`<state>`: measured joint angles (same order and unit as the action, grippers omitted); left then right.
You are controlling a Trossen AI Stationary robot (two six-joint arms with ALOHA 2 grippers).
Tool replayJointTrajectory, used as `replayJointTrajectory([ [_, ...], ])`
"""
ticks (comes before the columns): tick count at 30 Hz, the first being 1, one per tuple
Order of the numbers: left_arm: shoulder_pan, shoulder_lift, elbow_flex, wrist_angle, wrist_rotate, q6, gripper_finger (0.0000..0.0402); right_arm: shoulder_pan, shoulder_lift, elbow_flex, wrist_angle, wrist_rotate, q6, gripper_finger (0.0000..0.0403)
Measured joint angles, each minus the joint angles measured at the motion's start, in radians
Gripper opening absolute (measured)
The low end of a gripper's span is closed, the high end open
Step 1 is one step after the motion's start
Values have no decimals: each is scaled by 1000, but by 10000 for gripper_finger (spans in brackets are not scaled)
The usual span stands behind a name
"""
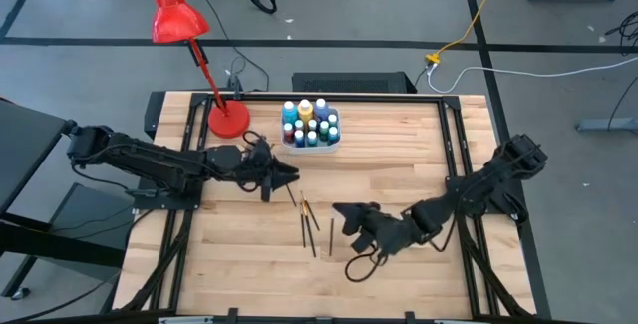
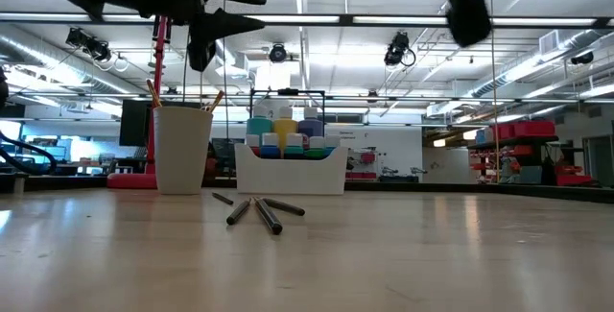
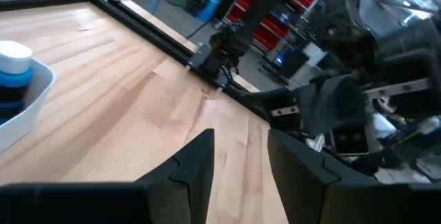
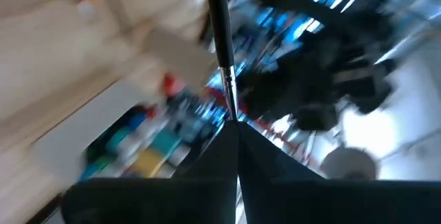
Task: Pick & Place Paint Supplies
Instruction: Put the black paint brush into the white cup
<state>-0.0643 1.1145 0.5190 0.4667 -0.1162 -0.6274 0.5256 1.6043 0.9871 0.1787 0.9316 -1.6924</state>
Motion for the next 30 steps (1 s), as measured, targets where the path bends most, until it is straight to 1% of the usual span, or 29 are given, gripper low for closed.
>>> replayJointTrajectory([
  [5,-8,0,0,3,7,7,147,-92,-1,0,241,-250,-145,0],
  [8,-8,0,0,3,3,-20,154,-148,-1,1,291,-374,-207,0],
  [10,-8,0,0,3,4,-22,164,-178,-1,1,287,-423,-228,0],
  [18,-8,0,0,4,2,-30,214,-272,-1,1,265,-453,-307,0],
  [23,-8,0,0,24,13,-34,228,-337,-1,1,332,-468,-406,0],
  [28,-7,0,0,90,-2,0,229,-400,-1,1,468,-565,-480,0],
  [30,-7,0,0,126,-2,14,229,-420,-1,1,494,-614,-479,0],
])
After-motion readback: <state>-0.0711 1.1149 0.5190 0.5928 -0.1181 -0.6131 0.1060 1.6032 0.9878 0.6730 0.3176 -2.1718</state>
